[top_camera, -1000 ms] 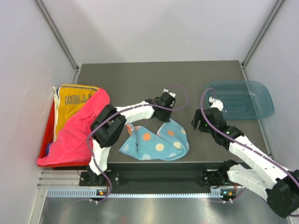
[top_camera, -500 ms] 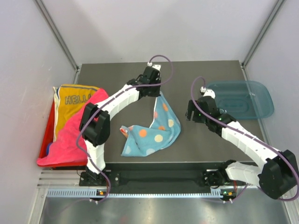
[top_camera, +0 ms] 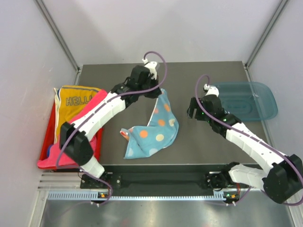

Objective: Fold and stack the towels
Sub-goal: Flatten out the crumpled towel

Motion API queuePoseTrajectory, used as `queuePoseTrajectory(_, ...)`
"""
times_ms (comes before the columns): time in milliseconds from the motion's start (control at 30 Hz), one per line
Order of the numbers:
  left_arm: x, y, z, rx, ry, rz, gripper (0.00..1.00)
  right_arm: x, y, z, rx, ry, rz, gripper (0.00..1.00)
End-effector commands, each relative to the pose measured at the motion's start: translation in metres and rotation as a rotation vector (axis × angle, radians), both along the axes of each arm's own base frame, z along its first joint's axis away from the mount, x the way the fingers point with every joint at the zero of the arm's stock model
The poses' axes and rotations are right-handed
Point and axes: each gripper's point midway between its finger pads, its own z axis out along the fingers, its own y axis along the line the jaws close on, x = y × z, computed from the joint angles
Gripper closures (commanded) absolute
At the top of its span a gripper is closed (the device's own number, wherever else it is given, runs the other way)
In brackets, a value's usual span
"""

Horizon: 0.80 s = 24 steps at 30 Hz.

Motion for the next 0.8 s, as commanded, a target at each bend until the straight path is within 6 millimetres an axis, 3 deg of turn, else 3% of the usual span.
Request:
queuePoseTrajectory(0,-0.027,0.011,0.017,-0.082,-0.008,0.019,1.00,0.013,0.006,0.040,0.067,-0.112,0.011,0.20)
queuePoseTrajectory(33,-0.034,0.021,-0.002,-0.055,0.029,0.058,1.00,0.013,0.010,0.040,0.075,-0.111,0.025,0.20)
queuePoseTrajectory(100,-0.049,0.038,-0.007,-0.070,0.076,0.141,1.00,0.012,0.014,0.036,0.084,-0.097,0.041,0.20)
queuePoseTrajectory(133,-0.062,0.045,-0.034,-0.047,0.132,0.161,1.00,0.012,0.016,0.034,0.088,-0.093,0.051,0.20)
queuePoseTrajectory(200,-0.080,0.060,-0.043,-0.071,0.162,0.239,1.00,0.012,0.020,0.027,0.088,-0.076,0.065,0.21)
queuePoseTrajectory(233,-0.096,0.074,-0.077,-0.027,0.222,0.283,1.00,0.011,0.024,0.025,0.093,-0.070,0.078,0.21)
queuePoseTrajectory(300,-0.114,0.086,-0.085,-0.087,0.251,0.347,1.00,0.012,0.031,0.020,0.088,-0.057,0.099,0.21)
queuePoseTrajectory(333,-0.130,0.098,-0.112,-0.072,0.305,0.388,1.00,0.013,0.034,0.019,0.085,-0.052,0.109,0.21)
queuePoseTrajectory(400,-0.140,0.115,-0.115,-0.093,0.284,0.449,1.00,0.016,0.045,0.016,0.082,-0.039,0.142,0.21)
queuePoseTrajectory(433,-0.152,0.130,-0.133,-0.059,0.317,0.490,1.00,0.017,0.050,0.015,0.075,-0.032,0.158,0.21)
queuePoseTrajectory(467,-0.154,0.139,-0.127,-0.086,0.287,0.531,1.00,0.019,0.061,0.023,0.077,-0.043,0.183,0.22)
queuePoseTrajectory(500,-0.160,0.148,-0.137,-0.071,0.301,0.562,1.00,0.021,0.066,0.014,0.052,-0.018,0.198,0.22)
queuePoseTrajectory(567,-0.166,0.158,-0.136,-0.099,0.291,0.610,1.00,0.026,0.084,0.021,0.047,-0.030,0.240,0.22)
queuePoseTrajectory(600,-0.167,0.163,-0.137,-0.095,0.291,0.636,1.00,0.028,0.091,0.011,0.018,-0.007,0.263,0.22)
queuePoseTrajectory(667,-0.174,0.171,-0.140,-0.106,0.306,0.676,1.00,0.031,0.111,0.016,-0.005,-0.023,0.327,0.22)
queuePoseTrajectory(733,-0.178,0.179,-0.146,-0.111,0.326,0.734,1.00,0.033,0.129,0.003,-0.029,0.008,0.387,0.22)
queuePoseTrajectory(767,-0.179,0.181,-0.146,-0.122,0.322,0.743,1.00,0.035,0.143,0.011,-0.030,-0.007,0.420,0.23)
